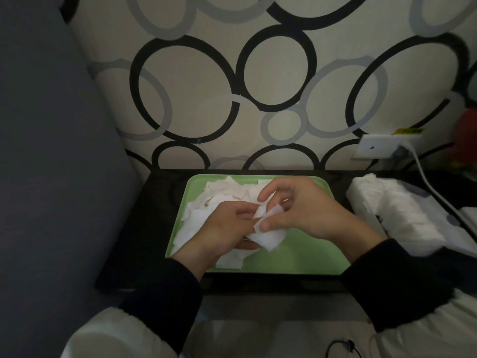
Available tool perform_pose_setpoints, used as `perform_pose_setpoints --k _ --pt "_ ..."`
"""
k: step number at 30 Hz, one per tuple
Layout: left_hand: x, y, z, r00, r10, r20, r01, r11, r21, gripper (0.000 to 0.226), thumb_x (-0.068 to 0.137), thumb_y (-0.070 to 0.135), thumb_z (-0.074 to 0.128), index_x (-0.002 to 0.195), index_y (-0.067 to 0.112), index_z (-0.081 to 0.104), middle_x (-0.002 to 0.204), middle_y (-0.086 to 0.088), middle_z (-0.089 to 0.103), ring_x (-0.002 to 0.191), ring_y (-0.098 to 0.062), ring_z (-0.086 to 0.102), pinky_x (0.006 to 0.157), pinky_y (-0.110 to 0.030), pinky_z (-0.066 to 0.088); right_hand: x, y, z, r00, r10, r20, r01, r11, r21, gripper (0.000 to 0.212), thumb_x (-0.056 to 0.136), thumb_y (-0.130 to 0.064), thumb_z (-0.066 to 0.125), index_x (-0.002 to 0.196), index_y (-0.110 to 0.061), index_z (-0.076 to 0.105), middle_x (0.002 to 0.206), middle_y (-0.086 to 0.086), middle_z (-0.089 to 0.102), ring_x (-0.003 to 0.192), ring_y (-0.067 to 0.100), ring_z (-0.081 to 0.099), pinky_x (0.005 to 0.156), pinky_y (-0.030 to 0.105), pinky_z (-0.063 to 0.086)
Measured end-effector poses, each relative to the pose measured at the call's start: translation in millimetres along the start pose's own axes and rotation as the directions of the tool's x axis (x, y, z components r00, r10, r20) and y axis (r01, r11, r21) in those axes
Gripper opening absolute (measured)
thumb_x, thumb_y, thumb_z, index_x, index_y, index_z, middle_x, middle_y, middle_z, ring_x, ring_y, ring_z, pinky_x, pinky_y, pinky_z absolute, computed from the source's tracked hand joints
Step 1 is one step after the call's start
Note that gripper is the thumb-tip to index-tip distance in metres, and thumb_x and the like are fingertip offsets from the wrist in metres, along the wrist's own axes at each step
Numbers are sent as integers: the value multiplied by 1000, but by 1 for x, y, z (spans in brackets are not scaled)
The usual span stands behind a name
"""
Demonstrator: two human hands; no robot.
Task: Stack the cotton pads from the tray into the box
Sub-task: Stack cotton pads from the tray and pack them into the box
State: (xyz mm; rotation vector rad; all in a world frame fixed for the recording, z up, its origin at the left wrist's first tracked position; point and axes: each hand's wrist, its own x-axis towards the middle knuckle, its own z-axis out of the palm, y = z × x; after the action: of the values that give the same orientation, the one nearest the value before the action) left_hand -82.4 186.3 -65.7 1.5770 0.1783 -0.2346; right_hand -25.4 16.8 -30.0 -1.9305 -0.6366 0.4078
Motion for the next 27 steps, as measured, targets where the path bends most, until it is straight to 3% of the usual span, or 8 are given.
perform_pose_setpoints --k 3,9,15,18,20,23,27 --pt "-1 0 -1 999 10 36 -11 1000 15 8 91 14 69 94 20 73 83 3 77 74 -8 72 64 -26 59 2 2 1 1000 6 1 -6 998 -57 44 55 -18 96 89 -27 71 74 4 73 65 22 63 70 51 54" --pt "-3 1 -4 997 -19 70 19 1000 2 13 96 16 64 103 15 75 93 -4 77 83 -14 73 70 -29 60 4 8 2 999 17 -40 -23 988 -154 47 52 -26 97 89 -32 69 74 0 72 62 18 60 63 44 51" --pt "-1 -1 -8 999 -33 40 31 999 42 21 95 14 63 114 11 71 101 -8 76 87 -18 73 77 -35 62 3 2 7 998 -21 -53 5 957 -291 50 53 -24 96 93 -34 67 71 -7 70 57 2 55 62 32 48" --pt "-2 -1 -9 998 -36 44 33 998 54 20 94 14 63 112 14 73 102 -9 76 88 -19 74 76 -35 61 3 -1 9 998 -50 -48 30 933 -358 54 53 -26 96 97 -37 65 71 -7 68 61 2 56 66 34 50" --pt "-3 1 -8 998 -48 41 46 998 33 16 96 14 60 102 18 75 97 -7 77 84 -19 74 72 -33 61 3 0 10 995 -74 -64 40 903 -428 63 51 -34 95 105 -40 63 75 -10 62 64 3 53 66 37 51" --pt "-6 6 -7 996 -79 48 80 997 -21 21 98 22 57 93 19 77 91 -6 77 82 -23 74 72 -35 60 1 1 10 987 -121 -106 41 826 -562 94 44 -51 92 127 -45 48 92 -19 45 76 -3 47 67 30 46" --pt "-7 6 -9 986 -130 106 134 991 -27 33 96 45 57 105 18 74 100 -5 76 93 -25 74 84 -40 59 -1 -2 10 987 -108 -116 26 831 -555 110 44 -55 92 139 -47 35 105 -21 39 84 -12 44 71 26 47"
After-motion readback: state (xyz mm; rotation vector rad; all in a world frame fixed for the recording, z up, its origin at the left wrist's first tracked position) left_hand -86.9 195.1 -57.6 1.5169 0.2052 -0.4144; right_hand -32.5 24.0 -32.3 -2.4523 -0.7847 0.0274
